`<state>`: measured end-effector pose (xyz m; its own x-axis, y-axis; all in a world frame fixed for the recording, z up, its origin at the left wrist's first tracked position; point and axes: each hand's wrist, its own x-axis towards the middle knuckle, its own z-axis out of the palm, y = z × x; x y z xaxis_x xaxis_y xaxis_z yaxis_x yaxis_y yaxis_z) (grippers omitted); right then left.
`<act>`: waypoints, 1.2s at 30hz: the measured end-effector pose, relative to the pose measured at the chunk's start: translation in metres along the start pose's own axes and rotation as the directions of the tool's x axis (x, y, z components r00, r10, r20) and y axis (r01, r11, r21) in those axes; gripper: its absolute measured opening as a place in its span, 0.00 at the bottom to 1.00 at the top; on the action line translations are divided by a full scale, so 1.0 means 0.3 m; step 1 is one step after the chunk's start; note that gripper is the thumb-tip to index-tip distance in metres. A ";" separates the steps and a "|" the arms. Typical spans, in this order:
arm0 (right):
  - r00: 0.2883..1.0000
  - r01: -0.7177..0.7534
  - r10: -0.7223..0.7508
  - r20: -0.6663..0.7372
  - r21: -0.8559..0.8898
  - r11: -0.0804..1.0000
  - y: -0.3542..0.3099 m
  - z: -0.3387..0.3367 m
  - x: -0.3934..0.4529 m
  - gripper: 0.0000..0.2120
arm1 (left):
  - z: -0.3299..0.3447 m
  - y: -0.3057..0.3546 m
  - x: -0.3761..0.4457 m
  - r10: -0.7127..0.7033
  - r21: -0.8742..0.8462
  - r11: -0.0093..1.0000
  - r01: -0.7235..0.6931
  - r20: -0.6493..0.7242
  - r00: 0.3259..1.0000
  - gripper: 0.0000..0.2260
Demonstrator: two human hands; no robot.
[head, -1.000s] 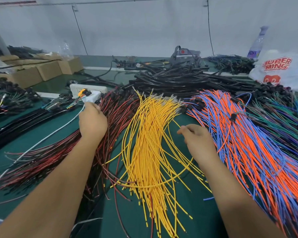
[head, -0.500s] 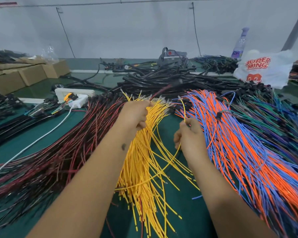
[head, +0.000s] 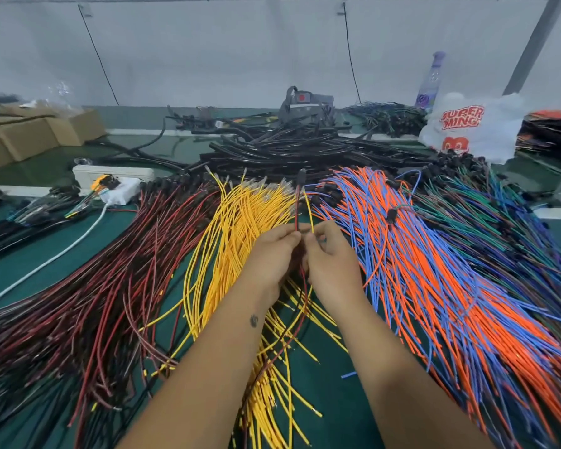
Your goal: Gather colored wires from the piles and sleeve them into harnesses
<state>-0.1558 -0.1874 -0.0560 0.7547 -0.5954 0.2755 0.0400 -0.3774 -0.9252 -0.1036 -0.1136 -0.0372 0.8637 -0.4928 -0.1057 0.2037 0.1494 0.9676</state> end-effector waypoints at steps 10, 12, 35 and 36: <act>0.997 0.044 -0.038 0.060 -0.111 0.993 -0.005 -0.014 -0.009 0.09 | -0.006 0.006 -0.012 0.029 -0.063 0.998 -0.029 0.005 1.000 0.11; 0.998 0.044 -0.037 0.052 -0.133 0.990 -0.007 -0.009 -0.013 0.09 | -0.013 0.001 -0.007 0.046 -0.079 0.996 -0.050 -0.050 0.998 0.12; 0.999 -0.039 0.048 0.017 -0.329 0.944 -0.041 -0.029 -0.022 0.15 | -0.032 -0.014 0.027 0.174 -0.075 0.978 -0.194 -0.213 0.961 0.11; 0.999 -0.048 0.050 0.000 -0.320 0.946 -0.042 -0.030 -0.023 0.16 | -0.034 -0.012 0.030 0.165 -0.111 0.975 -0.195 -0.230 0.959 0.12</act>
<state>-0.1674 -0.1849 -0.0439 0.7557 -0.6137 0.2285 -0.2079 -0.5557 -0.8050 -0.0921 -0.1098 -0.0438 0.9681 -0.2505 0.0058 0.0815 0.3369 0.9380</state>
